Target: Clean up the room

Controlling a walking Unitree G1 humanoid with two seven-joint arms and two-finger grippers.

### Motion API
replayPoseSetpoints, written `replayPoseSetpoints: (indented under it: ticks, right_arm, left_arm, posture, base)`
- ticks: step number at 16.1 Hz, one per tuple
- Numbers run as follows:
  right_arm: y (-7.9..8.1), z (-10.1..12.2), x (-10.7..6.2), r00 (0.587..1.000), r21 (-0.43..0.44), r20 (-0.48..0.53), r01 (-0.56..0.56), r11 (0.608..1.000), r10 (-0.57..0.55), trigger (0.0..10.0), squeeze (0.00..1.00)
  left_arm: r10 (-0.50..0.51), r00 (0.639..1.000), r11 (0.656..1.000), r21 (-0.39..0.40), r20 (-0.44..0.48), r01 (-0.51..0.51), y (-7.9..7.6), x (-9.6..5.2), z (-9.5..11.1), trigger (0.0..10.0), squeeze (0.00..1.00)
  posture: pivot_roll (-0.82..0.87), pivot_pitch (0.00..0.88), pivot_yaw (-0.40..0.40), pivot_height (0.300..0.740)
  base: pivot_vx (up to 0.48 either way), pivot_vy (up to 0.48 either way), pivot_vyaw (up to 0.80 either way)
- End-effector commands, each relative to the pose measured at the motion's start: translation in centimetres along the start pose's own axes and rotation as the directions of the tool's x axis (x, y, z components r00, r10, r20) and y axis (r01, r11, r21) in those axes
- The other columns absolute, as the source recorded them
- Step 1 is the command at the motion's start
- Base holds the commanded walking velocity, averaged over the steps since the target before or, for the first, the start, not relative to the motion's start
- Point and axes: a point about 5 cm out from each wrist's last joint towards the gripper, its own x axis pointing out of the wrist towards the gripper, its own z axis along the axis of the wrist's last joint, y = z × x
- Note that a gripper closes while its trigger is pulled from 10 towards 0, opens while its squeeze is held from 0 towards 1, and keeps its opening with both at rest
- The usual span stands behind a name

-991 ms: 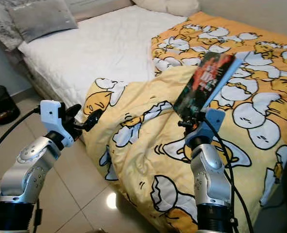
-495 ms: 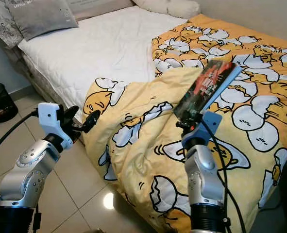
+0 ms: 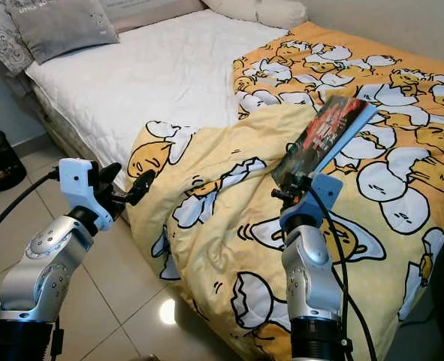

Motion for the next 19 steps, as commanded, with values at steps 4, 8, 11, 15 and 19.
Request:
replayPoseSetpoints:
  ticks: [4, 8, 11, 15, 19]
  right_arm:
    - [0.2, 1.1, -0.3, 0.997, 0.027, 0.07, 0.012, 1.0, -0.014, 10.0, 0.0]
    - [-0.2, 0.7, -0.2, 0.996, 0.139, 0.072, 0.04, 0.989, -0.051, 10.0, 0.0]
    - [0.6, 0.9, -0.1, 0.999, 0.086, 0.038, -0.015, 0.996, 0.012, 10.0, 0.0]
    - [1.2, 0.6, -0.2, 0.997, -0.052, -0.015, -0.071, 0.996, 0.07, 10.0, 0.0]
    - [1.2, 1.2, 0.3, 0.995, 0.055, -0.038, -0.087, 0.995, 0.089, 10.0, 0.0]
  left_arm:
    - [-0.027, 1.0, 1.0, 0.015, -0.004, 0.027, -0.3, 0.4, 0.2, 10.0, 1.0]
    - [-0.011, 1.0, 1.0, -0.004, -0.004, 0.011, -0.2, 0.3, -0.1, 10.0, 1.0]
    - [0.008, 1.0, 1.0, 0.02, -0.015, -0.008, -0.3, 0.2, -0.5, 10.0, 1.0]
    - [0.058, 0.998, 0.993, 0.108, -0.038, -0.054, 0.0, -0.8, -0.9, 10.0, 0.82]
    - [0.097, 0.995, 0.989, 0.115, -0.036, -0.093, 0.5, -1.0, -0.9, 10.0, 0.03]
  posture:
    - [0.0, 0.0, 0.066, 0.74]
    - [0.0, 0.0, 0.065, 0.74]
    - [0.0, 0.0, 0.055, 0.74]
    - [0.04, 0.0, 0.004, 0.74]
    - [0.06, 0.0, -0.026, 0.74]
  base:
    - [0.0, 0.0, 0.0]
    - [0.0, 0.0, 0.0]
    - [0.0, 0.0, 0.0]
    - [0.0, 0.0, -0.2]
    - [0.0, 0.0, -0.8]
